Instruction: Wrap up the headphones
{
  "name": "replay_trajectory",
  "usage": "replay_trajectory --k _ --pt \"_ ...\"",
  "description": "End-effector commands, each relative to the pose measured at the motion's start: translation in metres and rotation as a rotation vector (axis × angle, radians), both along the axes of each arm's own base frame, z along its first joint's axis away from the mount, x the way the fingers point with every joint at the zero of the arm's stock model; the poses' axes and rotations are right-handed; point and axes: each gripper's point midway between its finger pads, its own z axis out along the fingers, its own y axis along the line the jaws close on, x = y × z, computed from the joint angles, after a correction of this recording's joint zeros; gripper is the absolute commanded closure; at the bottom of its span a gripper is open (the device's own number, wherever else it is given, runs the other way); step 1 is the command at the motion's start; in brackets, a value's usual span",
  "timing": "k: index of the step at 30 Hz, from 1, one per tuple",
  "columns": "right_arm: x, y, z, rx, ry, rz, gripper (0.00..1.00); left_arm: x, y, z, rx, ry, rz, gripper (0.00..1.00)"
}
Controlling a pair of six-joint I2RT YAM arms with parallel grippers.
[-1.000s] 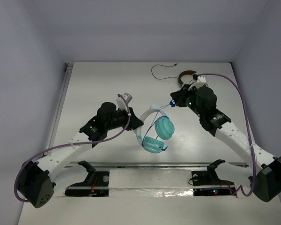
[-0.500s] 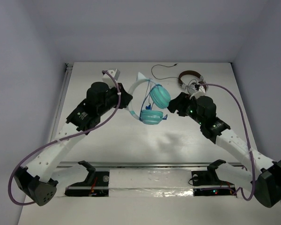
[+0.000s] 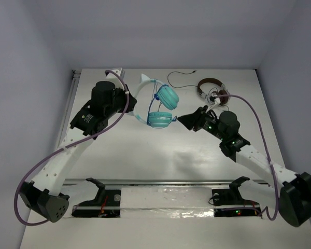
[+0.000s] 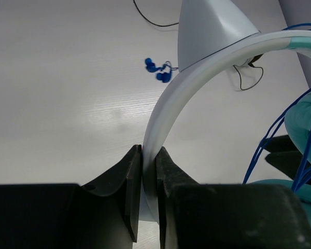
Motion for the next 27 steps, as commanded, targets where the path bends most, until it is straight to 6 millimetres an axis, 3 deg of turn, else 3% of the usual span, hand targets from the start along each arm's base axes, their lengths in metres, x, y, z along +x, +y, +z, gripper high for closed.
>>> replay_trajectory --k 1,3,9,11,13,18,27 --pt "0.01 0.018 0.028 0.023 -0.21 0.098 0.56 -0.005 -0.006 0.068 -0.109 -0.152 -0.031 1.0" --pt "0.025 0.019 0.031 0.006 -0.228 0.061 0.42 -0.009 -0.01 0.072 -0.123 -0.15 -0.062 1.0" --pt "0.051 0.017 0.027 -0.121 -0.264 0.004 0.24 -0.018 -0.021 0.066 -0.147 -0.118 -0.129 1.0" --pt "0.053 0.023 0.018 -0.154 -0.256 0.043 0.23 -0.021 -0.024 0.059 -0.152 -0.101 -0.151 1.0" --pt "0.051 0.031 0.024 -0.132 -0.275 0.087 0.22 -0.021 -0.026 0.052 -0.15 -0.084 -0.16 1.0" --pt "0.052 0.053 0.015 -0.107 -0.264 0.214 0.21 -0.028 -0.027 0.059 -0.149 -0.092 -0.179 1.0" --pt "0.054 0.065 0.026 -0.041 -0.281 0.262 0.22 -0.038 -0.027 0.058 -0.153 -0.09 -0.193 1.0"
